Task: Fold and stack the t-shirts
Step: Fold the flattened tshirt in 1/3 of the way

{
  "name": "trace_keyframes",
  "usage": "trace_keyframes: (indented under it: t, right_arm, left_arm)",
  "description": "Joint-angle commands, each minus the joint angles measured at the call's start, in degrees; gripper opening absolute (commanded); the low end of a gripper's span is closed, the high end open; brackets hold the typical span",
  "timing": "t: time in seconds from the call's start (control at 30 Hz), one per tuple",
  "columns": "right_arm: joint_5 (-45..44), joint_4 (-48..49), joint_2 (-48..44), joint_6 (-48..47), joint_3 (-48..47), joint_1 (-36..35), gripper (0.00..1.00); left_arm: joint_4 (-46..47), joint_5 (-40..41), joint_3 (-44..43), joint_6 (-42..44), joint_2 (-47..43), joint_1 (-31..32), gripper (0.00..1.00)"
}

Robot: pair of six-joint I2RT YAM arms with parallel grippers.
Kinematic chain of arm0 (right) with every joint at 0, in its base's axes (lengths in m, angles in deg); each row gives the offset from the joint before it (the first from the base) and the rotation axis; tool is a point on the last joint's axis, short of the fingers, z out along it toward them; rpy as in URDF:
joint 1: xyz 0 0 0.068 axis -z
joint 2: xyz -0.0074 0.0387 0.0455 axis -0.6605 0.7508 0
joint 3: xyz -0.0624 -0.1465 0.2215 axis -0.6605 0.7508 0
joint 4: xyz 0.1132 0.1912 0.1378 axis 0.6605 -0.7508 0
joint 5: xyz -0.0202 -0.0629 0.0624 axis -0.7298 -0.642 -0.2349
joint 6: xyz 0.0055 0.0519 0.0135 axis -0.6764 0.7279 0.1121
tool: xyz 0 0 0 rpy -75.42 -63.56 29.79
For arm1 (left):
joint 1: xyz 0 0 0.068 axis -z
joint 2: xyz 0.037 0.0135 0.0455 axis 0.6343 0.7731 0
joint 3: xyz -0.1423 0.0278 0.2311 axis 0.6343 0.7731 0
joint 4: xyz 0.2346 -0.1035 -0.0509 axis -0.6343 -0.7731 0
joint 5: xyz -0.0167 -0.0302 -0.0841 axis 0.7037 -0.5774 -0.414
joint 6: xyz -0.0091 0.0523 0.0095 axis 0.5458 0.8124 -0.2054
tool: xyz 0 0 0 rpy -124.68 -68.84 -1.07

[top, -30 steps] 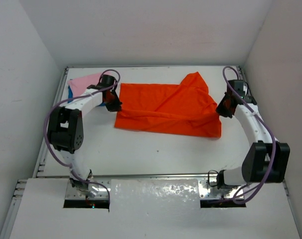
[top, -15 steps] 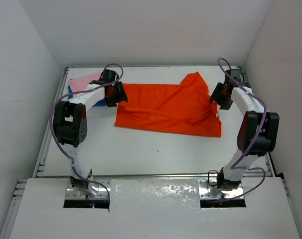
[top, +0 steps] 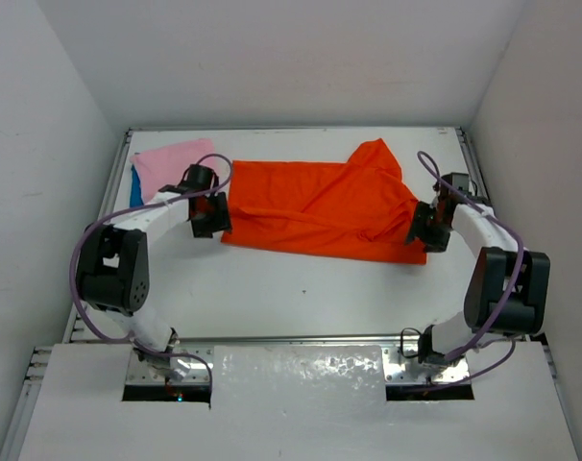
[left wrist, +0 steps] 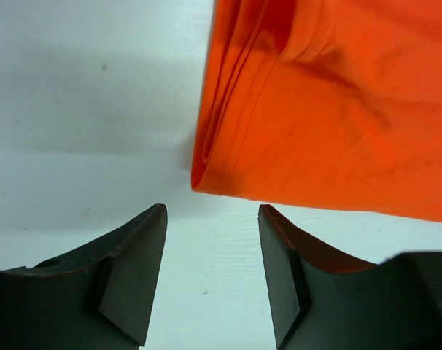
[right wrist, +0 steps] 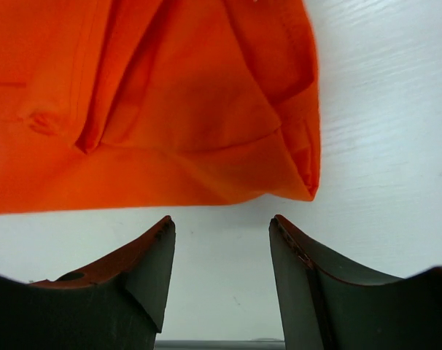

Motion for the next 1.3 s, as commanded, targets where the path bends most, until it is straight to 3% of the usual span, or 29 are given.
trace_keyframes:
  t: [0.0,0.17,0.57,0.63,0.77,0.87,1.27]
  right_arm:
    - [3.71,2.72,-1.97,-2.80,1.08,0.30,0.53]
    - [4.15,4.22,-0.83,-3.94,1.79,0.65,0.54]
    - [4.32,3.08,3.13,-4.64,-1.81,1.97,0.51]
    - [4.67,3.43,4.01,-4.47,-1.90,2.23,0.51]
    - [4.67,4.31,5.33,-4.03,-1.64,2.85,0.51]
    - [3.98,5.27,5.68,-4.11,-1.28,3.20,0.50]
    - [2.12,5.01,6.82,-7.28,-2.60,4.08,0.49]
  left_arm:
    - [6.04,-2.06,3.67,0.90,-2.80,-0.62,0.51]
    - [11.76,-3.03,6.23,0.46,-1.40,-0.62,0.51]
    - [14.94,-4.26,4.39,-0.33,2.64,-0.62,0.49]
    - [14.76,-4.96,4.12,-0.25,3.61,-0.62,0.42]
    - [14.50,-7.33,4.47,-0.68,3.18,-0.53,0.15]
    - [14.41,-7.78,5.43,-1.39,0.99,-0.61,0.03]
    - [12.74,-7.16,6.84,-1.56,-3.16,-0.53,0.00]
